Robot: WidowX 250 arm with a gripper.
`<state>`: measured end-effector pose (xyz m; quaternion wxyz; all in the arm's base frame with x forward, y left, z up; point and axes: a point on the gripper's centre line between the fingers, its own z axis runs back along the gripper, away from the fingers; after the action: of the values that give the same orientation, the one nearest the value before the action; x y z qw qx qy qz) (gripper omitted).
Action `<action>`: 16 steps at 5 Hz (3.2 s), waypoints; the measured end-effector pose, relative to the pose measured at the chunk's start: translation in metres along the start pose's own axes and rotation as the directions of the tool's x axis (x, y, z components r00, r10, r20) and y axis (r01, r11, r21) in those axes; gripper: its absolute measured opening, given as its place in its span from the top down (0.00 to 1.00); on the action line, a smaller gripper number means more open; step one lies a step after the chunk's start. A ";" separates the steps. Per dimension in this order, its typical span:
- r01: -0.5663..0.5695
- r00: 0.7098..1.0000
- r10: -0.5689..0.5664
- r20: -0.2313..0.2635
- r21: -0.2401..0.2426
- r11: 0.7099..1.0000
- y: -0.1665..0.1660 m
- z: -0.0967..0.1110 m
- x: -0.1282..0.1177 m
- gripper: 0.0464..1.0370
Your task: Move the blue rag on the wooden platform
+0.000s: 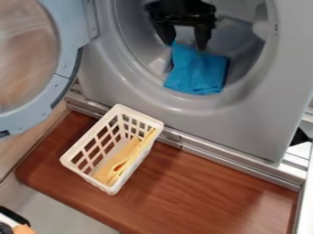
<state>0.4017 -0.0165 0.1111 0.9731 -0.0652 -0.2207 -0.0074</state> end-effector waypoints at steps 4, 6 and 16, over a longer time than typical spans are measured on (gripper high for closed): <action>-0.029 1.000 0.029 0.003 0.042 0.999 0.000 -0.009 0.002 0.04; -0.029 0.985 0.044 -0.167 0.091 0.995 -0.014 -0.067 -0.050 0.04; -0.028 0.993 0.024 -0.112 -0.032 0.999 -0.001 -0.063 -0.055 0.08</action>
<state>0.3791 -0.0267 0.0311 0.9827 -0.0838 -0.1650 -0.0021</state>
